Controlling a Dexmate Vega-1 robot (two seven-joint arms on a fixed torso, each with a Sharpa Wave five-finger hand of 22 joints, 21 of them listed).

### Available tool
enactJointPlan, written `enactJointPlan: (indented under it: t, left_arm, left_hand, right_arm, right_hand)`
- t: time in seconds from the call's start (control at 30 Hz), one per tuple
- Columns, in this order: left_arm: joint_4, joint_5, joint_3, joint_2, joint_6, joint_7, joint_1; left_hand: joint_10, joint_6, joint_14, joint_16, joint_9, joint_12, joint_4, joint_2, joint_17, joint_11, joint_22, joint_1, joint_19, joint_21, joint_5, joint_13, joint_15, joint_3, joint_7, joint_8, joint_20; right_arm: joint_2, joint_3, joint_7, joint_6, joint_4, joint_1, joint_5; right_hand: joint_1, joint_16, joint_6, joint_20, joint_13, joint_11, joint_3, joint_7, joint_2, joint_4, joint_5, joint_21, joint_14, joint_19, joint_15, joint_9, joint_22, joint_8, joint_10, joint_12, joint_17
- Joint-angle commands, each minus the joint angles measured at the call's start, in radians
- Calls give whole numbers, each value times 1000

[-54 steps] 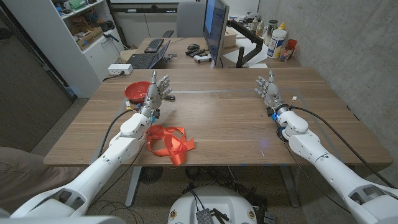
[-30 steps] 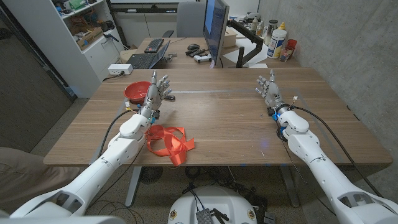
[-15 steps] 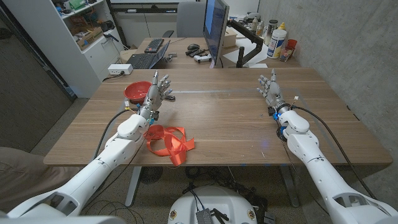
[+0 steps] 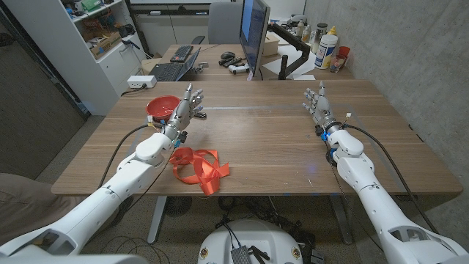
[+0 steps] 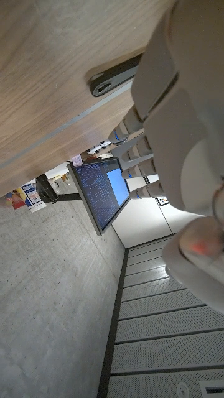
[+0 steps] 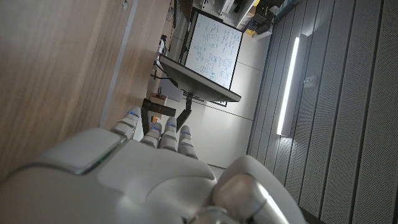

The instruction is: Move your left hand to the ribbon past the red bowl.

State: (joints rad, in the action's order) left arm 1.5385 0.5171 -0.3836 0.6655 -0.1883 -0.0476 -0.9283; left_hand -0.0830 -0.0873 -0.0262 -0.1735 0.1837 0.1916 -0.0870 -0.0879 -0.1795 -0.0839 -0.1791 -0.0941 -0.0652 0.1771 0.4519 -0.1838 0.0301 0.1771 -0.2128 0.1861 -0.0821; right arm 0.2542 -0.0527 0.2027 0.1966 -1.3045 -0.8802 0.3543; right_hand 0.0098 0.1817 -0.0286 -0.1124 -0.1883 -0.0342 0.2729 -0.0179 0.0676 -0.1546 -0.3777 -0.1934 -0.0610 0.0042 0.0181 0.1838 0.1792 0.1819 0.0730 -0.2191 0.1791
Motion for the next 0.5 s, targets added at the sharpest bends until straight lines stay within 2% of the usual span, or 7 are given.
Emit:
enactJointPlan:
  t: [0.03, 0.23, 0.37, 0.5]
  left_arm:
    - [91, -83, -9, 36, 42, -84, -25]
    - [137, -129, -10, 57, 79, -133, -43]
    - [184, -203, -12, 71, 135, -219, -59]
    - [213, -234, -5, 80, 158, -256, -71]
  left_hand:
    - [0, -6, -8, -7, 5, 0, -1, -10, -1, -4, -2, 0, -1, 8, 5, -3, 37, 12, 0, 8, 7]
    - [-1, -10, -9, -8, 4, 1, -1, -9, -1, -3, -2, 0, -1, 10, 5, -3, 38, 14, 0, 10, 7]
    - [-10, -13, -6, -10, 4, 5, -2, -9, -1, -5, -2, 0, 0, 11, 6, -3, 40, 17, -1, 11, 8]
    - [-15, -9, -7, -10, 4, 7, -2, -10, -1, -8, -2, 1, 3, 11, 6, -3, 43, 19, -2, 9, 9]
  right_arm:
    - [-10, 12, 7, 2, 6, 4, -14]
    - [-13, 13, 11, 4, 11, 7, -15]
    - [-15, 10, 13, 5, 15, 11, -18]
    - [-18, 9, 13, 7, 16, 12, -19]
  right_hand:
    - [3, 3, -5, -4, -1, -1, 4, 1, 28, 3, -4, -1, -6, -7, 0, 2, 2, 9, 1, -6, 4]
    - [3, 3, -5, -4, -1, -3, 4, 2, 28, 3, -4, -1, -6, -8, 1, 2, 2, 9, 2, -6, 4]
    - [2, 3, -5, -4, -1, -2, 4, 1, 28, 3, -4, 0, -6, -8, 1, 2, 2, 9, 2, -6, 4]
    - [2, 3, -6, -5, -1, -1, 4, 1, 28, 3, -4, 0, -6, -9, 1, 2, 2, 9, 3, -6, 4]
